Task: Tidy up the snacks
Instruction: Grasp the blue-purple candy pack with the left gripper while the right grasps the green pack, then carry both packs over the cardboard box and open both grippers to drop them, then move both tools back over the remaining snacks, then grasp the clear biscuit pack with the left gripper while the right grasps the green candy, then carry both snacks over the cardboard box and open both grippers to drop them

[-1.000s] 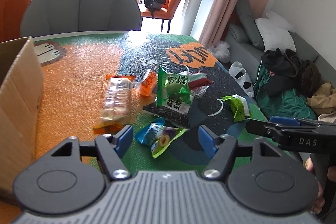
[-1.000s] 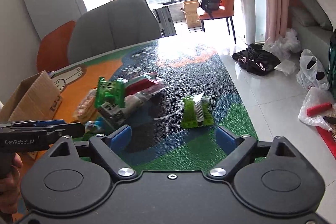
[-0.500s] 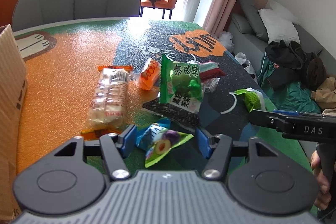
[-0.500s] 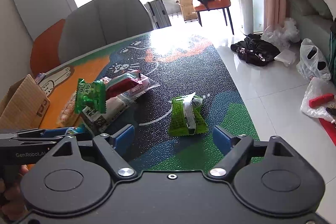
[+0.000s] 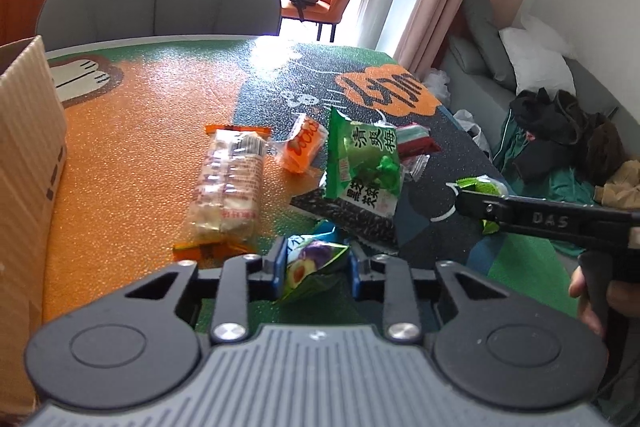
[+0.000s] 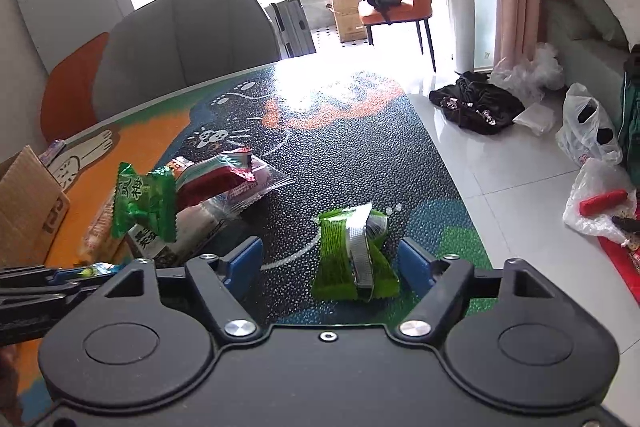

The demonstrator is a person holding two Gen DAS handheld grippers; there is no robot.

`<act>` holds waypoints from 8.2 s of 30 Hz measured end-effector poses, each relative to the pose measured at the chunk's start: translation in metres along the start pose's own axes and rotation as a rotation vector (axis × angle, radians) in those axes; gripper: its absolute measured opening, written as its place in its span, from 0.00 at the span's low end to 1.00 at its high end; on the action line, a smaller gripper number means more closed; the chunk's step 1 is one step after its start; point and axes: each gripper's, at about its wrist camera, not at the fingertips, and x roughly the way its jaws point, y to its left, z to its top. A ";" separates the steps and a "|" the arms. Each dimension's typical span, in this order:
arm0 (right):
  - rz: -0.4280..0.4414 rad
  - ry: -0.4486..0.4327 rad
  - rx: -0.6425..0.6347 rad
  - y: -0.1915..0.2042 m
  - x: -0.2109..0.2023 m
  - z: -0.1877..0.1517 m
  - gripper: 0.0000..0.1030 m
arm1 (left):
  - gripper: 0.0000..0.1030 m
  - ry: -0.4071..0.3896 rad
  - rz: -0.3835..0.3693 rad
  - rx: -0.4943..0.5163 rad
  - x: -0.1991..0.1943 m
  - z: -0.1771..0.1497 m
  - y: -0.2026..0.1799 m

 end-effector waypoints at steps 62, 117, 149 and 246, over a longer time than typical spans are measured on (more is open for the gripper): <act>0.261 -0.111 -0.184 0.203 -0.091 0.008 0.31 | 0.27 -0.257 0.129 -0.123 -0.191 -0.003 0.113; 0.368 -0.056 -0.206 0.276 -0.069 0.013 0.88 | 0.90 -0.260 0.211 -0.250 -0.215 -0.020 0.179; 0.224 -0.012 -0.087 0.152 -0.087 0.008 1.00 | 0.92 -0.105 0.103 -0.082 -0.164 0.005 0.078; 0.208 -0.057 -0.033 0.140 -0.058 0.015 0.36 | 0.32 -0.139 0.082 -0.062 -0.111 0.022 0.044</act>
